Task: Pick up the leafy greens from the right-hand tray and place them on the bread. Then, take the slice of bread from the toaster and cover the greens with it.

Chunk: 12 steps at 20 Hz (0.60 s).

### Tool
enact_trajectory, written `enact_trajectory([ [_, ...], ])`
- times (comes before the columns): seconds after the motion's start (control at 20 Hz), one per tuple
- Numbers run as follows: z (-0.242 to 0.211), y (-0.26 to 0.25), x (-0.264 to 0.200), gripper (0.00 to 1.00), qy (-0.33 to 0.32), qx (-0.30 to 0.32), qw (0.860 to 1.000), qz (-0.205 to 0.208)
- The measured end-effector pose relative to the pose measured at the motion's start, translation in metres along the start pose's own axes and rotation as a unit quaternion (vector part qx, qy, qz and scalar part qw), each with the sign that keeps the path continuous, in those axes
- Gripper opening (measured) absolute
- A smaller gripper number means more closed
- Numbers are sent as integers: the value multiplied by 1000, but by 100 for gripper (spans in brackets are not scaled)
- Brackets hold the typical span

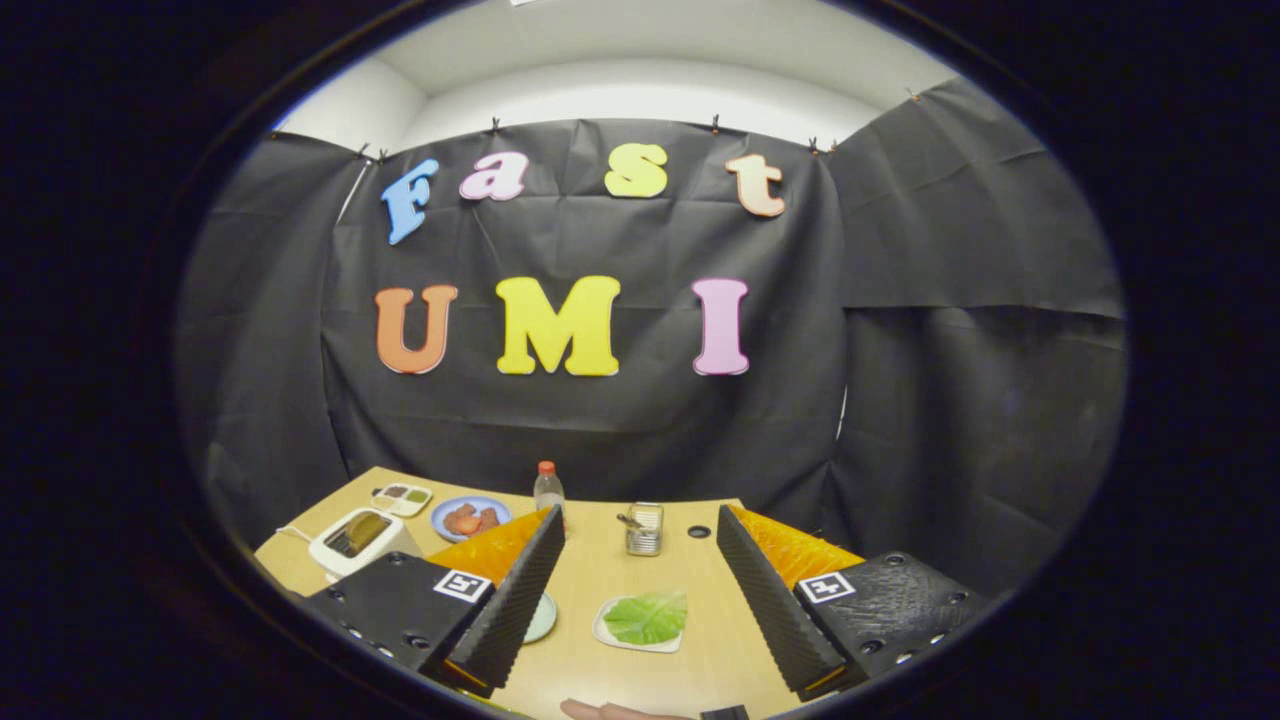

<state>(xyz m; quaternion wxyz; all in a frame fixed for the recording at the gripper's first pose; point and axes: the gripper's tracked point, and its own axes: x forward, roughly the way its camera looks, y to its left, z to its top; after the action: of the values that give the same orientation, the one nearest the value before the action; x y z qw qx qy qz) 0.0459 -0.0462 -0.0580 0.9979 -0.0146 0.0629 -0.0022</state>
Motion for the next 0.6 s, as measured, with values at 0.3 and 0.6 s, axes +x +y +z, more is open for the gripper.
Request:
enact_trajectory([
  [0.3,-65,-18,65,95,69,1,997,27],
  [0.6,-153,-58,153,96,165,-6,986,38],
])
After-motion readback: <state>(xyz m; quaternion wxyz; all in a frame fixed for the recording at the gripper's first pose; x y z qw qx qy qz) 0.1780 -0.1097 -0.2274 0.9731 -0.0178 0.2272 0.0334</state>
